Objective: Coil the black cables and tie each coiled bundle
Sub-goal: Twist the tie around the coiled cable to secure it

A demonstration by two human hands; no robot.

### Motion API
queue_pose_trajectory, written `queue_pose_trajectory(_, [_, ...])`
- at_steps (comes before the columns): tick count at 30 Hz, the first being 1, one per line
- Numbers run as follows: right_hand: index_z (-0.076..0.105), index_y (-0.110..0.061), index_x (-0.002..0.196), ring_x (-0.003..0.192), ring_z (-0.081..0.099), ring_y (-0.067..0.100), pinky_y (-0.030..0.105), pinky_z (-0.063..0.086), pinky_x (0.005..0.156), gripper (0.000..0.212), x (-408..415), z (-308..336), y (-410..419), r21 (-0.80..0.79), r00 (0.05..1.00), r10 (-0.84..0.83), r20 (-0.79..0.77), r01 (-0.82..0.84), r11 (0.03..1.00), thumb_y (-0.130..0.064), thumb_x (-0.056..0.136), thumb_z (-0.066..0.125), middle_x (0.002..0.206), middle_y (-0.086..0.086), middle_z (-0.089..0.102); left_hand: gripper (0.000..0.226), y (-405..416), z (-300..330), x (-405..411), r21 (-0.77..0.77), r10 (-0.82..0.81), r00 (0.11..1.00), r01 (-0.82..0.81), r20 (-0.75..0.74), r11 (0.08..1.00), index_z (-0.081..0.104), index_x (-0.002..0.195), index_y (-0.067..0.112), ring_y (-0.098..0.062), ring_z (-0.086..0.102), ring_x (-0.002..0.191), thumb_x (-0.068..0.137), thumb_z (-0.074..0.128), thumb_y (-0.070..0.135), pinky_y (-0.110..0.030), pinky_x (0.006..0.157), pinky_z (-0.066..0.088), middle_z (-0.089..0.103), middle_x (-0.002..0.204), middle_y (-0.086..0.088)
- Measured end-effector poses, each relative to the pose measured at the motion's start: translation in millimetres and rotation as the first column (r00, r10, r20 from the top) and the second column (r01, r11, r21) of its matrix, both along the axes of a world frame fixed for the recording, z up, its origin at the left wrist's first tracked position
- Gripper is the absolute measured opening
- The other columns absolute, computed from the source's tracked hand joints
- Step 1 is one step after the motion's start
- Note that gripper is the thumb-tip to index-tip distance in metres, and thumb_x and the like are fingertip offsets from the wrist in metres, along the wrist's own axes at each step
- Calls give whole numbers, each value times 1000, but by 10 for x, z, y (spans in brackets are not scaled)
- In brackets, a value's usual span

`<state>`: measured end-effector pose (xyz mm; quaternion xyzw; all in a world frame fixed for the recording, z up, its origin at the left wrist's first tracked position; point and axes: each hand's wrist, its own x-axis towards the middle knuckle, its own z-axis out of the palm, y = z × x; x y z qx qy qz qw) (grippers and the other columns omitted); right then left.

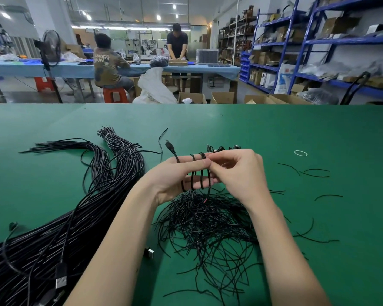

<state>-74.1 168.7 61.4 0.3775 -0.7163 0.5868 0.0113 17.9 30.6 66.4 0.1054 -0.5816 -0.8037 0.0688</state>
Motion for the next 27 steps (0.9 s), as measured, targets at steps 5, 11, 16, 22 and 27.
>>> queue_pose_trajectory(5, [80,-20,86,71,78,18,27,63,68,14,-59,16,48,19,961,97,259,-106,994,-6,85,79,79,0,79,35,13,-8,14,-23,3,1000,-3,18,1000,70,119,3,-30,71,97,85,72,9,-30,85,60,72,116,-19])
queue_pose_trajectory(11, [73,-15,94,63,76,20,28,62,58,10,-154,105,226,102,962,27,270,-56,993,-12,87,80,75,7,78,41,119,13,0,19,-35,998,34,53,999,64,125,2,-29,74,97,84,70,4,-23,74,61,73,113,-20])
queue_pose_trajectory(16, [72,-32,107,57,72,18,33,63,58,29,-80,121,154,89,998,64,0,-64,994,-9,89,73,84,-2,74,33,110,47,14,4,-13,999,13,34,1000,68,120,2,-34,72,100,87,70,6,-24,75,61,72,116,-19])
queue_pose_trajectory(22, [74,-28,85,62,73,12,33,63,66,15,-87,108,147,104,997,30,-69,-22,994,-14,89,73,77,-9,75,24,154,19,16,-157,-19,995,34,96,987,69,115,0,-27,73,99,93,67,9,-25,74,61,72,115,-17])
queue_pose_trajectory(27, [75,-10,88,71,73,18,28,60,63,20,-80,134,191,-178,919,215,329,-163,970,-1,94,58,84,10,78,27,96,56,74,-152,-128,991,133,42,979,67,119,0,-31,71,107,94,63,8,-27,81,60,72,118,-16])
